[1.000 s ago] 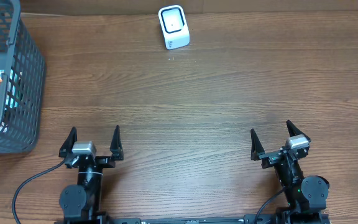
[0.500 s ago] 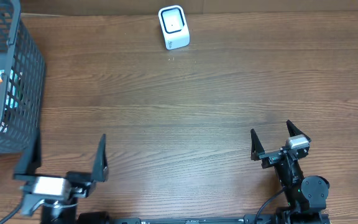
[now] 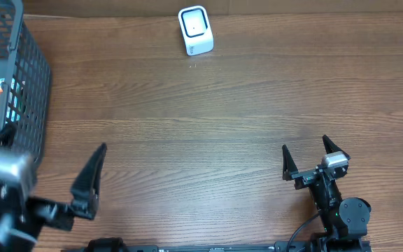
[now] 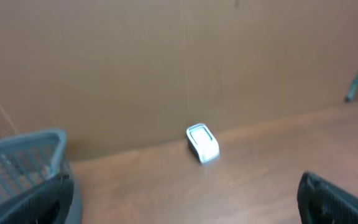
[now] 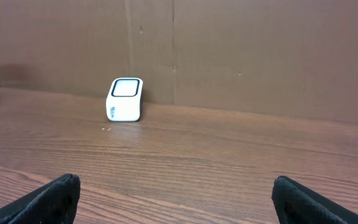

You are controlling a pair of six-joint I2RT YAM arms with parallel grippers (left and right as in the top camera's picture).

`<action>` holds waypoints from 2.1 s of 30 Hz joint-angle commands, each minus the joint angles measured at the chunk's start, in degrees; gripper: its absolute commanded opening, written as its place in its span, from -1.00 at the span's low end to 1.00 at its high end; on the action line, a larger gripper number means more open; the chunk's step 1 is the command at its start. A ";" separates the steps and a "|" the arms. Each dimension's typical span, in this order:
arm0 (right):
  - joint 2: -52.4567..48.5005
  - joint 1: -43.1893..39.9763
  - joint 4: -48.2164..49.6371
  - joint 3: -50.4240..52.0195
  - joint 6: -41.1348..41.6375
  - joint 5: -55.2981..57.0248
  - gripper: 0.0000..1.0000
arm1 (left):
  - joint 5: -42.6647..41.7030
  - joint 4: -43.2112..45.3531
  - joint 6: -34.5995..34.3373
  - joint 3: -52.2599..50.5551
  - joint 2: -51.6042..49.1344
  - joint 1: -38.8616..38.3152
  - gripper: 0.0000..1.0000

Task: Scan the item barcode
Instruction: 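Move the left gripper left and down into the grey basket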

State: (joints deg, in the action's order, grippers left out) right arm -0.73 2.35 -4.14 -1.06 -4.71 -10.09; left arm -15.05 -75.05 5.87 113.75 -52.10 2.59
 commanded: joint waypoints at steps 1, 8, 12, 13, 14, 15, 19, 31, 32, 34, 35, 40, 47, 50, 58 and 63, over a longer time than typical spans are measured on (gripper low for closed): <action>0.57 0.17 0.24 0.61 -0.28 -0.02 1.00 | -1.42 -8.63 1.86 8.24 -10.27 -0.37 0.99; 0.57 0.17 0.24 0.61 -0.28 -0.02 1.00 | -1.11 -15.47 1.77 9.88 -22.45 -0.37 1.00; 0.57 0.17 0.24 0.61 -0.28 -0.02 1.00 | 3.72 -15.28 2.01 9.88 -26.84 -0.37 0.99; 0.57 0.17 0.24 0.61 -0.28 -0.02 1.00 | 7.32 -14.78 1.77 9.88 -27.82 -0.37 1.00; 0.57 0.17 0.24 0.61 -0.28 -0.02 1.00 | 12.11 -14.03 0.59 9.88 -28.89 -0.26 1.00; 0.57 0.17 0.24 0.61 -0.28 -0.02 1.00 | 16.26 -13.27 -1.55 9.88 -29.81 0.07 0.99; 0.57 0.17 0.24 0.61 -0.28 -0.02 1.00 | 23.08 -9.01 -4.63 9.88 -33.29 3.87 0.99; 0.57 0.17 0.24 0.61 -0.28 -0.02 1.00 | 11.85 4.26 -4.70 9.88 -40.22 26.03 0.99; 0.57 0.17 0.24 0.61 -0.28 -0.02 1.00 | 10.54 5.29 -4.61 9.88 -40.50 27.93 0.99; 0.57 0.17 0.24 0.61 -0.28 -0.02 1.00 | 9.01 7.02 -4.61 9.88 -41.11 31.12 1.00; 0.57 0.17 0.24 0.61 -0.28 -0.02 1.00 | 8.33 7.74 -4.59 9.88 -41.62 32.59 0.99; 0.57 0.17 0.24 0.61 -0.28 -0.02 1.00 | 6.43 8.20 -4.20 9.73 -45.92 36.61 0.99; 0.57 0.17 0.24 0.61 -0.28 -0.02 1.00 | 5.79 7.34 0.00 9.73 -56.19 40.15 0.99; 0.57 0.17 0.24 0.61 -0.28 -0.02 1.00 | 3.32 6.95 1.53 9.73 -59.87 40.85 0.99; 0.57 0.17 0.24 0.61 -0.28 -0.02 1.00 | 1.38 6.75 3.39 9.73 -69.70 40.65 1.00; 0.57 0.17 0.24 0.61 -0.28 -0.02 1.00 | 1.42 5.95 5.29 9.73 -74.88 39.89 1.00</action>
State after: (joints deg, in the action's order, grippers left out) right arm -0.73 2.35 -4.14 -1.06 -4.73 -10.11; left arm -12.27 -68.58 8.21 123.09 -123.94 43.42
